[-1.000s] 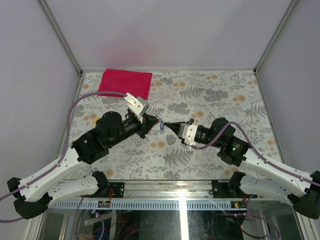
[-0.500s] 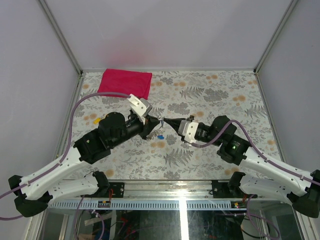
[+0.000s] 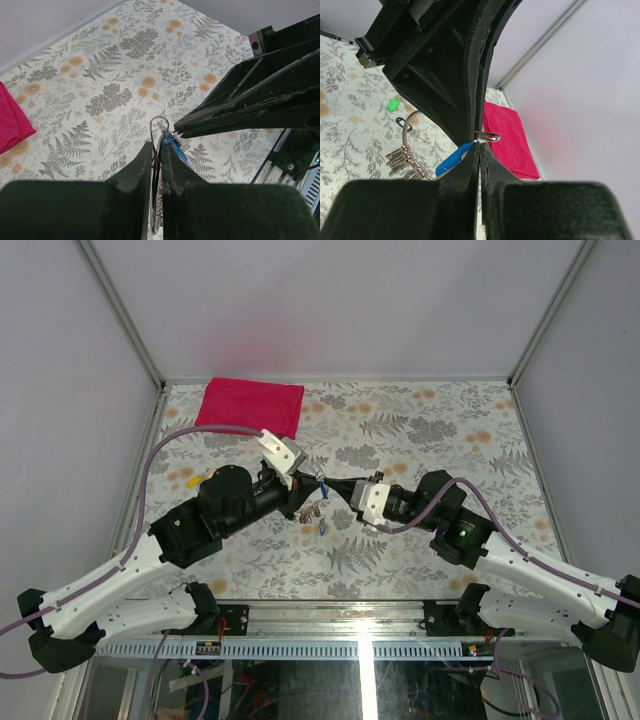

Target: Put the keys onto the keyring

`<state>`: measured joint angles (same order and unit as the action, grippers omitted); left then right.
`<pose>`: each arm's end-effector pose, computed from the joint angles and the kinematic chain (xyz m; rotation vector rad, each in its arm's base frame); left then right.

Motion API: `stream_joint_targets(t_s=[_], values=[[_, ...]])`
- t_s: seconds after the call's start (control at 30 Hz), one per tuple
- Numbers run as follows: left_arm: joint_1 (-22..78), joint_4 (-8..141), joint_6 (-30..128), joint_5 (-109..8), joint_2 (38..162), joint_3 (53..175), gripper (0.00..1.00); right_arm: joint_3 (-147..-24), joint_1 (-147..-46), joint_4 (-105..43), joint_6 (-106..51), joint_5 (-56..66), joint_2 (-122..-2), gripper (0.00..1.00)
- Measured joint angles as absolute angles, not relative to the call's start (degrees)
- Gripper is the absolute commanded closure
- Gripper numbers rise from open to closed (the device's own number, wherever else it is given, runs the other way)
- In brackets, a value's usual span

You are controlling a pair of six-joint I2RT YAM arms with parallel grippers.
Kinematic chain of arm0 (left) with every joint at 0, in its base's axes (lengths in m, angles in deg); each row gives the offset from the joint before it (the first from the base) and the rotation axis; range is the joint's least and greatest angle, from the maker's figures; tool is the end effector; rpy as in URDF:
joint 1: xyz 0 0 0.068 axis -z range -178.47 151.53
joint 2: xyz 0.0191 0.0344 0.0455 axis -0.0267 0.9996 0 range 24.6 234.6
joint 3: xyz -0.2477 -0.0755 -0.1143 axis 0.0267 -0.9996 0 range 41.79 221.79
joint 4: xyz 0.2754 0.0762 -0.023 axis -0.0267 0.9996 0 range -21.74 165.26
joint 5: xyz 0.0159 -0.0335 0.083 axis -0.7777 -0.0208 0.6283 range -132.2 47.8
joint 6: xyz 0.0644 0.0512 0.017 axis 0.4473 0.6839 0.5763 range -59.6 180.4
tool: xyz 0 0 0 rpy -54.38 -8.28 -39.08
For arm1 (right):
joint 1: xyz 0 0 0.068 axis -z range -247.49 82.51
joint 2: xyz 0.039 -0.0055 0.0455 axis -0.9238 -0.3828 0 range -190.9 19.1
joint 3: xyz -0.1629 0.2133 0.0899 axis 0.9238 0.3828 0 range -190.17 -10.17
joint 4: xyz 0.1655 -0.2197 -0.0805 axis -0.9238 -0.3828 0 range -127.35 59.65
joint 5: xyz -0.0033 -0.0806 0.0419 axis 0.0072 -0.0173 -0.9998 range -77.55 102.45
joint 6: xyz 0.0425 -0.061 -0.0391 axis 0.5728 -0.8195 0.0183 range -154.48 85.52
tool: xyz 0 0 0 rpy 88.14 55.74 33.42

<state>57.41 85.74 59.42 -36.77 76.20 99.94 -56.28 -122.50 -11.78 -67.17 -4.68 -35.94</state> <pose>0.1500 -0.2091 0.3914 0.7686 1.6327 -0.6334 0.1443 0.2440 0.3799 -1.1573 0.8421 0.5309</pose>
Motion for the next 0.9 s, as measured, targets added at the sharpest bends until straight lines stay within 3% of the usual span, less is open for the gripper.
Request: stream_joint_targets(t_s=[0.9], values=[[58.52, 85.82, 60.15, -35.65, 77.33, 99.96, 1.0, -56.28, -123.0, -11.56, -64.83, -0.2, -36.19, 1.0]])
